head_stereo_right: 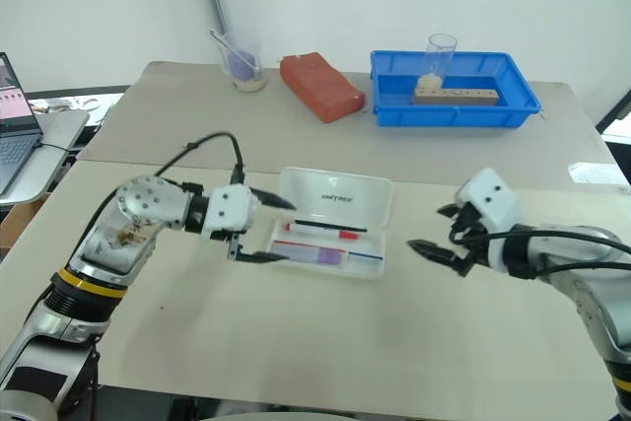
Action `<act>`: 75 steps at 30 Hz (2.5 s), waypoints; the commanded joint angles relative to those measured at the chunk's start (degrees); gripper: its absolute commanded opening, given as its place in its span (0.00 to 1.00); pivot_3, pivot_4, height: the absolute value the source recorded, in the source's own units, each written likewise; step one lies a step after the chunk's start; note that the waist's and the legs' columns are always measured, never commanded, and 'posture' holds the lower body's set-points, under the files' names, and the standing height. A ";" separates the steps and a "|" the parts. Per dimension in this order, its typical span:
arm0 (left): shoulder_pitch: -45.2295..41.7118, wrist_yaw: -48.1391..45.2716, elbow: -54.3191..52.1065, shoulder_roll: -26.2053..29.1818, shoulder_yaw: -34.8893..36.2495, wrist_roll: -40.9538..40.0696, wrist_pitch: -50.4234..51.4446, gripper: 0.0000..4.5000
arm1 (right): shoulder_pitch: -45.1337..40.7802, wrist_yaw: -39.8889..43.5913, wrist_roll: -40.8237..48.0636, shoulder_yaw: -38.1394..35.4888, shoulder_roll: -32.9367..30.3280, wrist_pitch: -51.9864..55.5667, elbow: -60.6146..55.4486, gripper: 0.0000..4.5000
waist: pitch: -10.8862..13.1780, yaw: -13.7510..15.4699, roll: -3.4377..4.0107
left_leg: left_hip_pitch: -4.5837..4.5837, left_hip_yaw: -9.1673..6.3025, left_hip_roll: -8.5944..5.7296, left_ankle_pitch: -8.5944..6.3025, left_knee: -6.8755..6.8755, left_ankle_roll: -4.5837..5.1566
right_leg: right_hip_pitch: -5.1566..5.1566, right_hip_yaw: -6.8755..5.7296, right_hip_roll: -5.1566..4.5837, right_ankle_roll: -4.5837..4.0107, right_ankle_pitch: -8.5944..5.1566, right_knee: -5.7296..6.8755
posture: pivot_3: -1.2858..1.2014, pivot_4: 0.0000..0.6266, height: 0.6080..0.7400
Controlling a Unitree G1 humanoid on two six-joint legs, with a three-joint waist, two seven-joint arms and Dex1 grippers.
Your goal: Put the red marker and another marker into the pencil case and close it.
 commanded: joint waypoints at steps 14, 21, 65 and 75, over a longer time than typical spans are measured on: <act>1.51 3.22 -14.00 -2.24 2.39 -11.20 9.64 0.99 | -6.82 5.25 -13.84 8.34 1.73 -6.64 23.34 1.00 | 0.07 -0.15 0.23 | 0.05 -0.03 0.00 0.00 0.12 0.00 | 0.12 0.06 0.10 0.04 0.00 0.01 | 0.52 0.24 1.00; 3.65 3.20 -13.39 -0.97 2.62 -10.23 7.98 1.00 | -9.44 5.31 -16.24 9.43 2.88 -6.88 26.71 0.60 | 0.06 -0.04 0.23 | 0.11 -0.04 -0.01 0.00 0.16 0.00 | 0.22 0.04 0.09 0.05 0.01 -0.01 | 0.52 0.24 1.00; 6.19 -0.35 -18.12 6.67 2.36 -12.70 11.95 1.00 | -20.37 15.66 -16.06 29.34 12.09 -4.85 2.14 0.28 | 0.01 -0.11 0.25 | 0.04 -0.09 0.03 -0.01 0.12 0.00 | 0.05 0.05 0.13 0.03 0.02 0.05 | 0.52 0.24 1.00; 3.94 1.72 -12.73 6.68 5.55 -14.15 15.41 1.00 | -20.18 15.94 -9.49 21.95 11.79 0.61 -4.17 0.98 | 0.01 -0.06 0.25 | 0.03 -0.09 0.03 -0.01 0.11 -0.01 | 0.05 0.05 0.13 0.03 0.02 0.07 | 0.52 0.24 1.00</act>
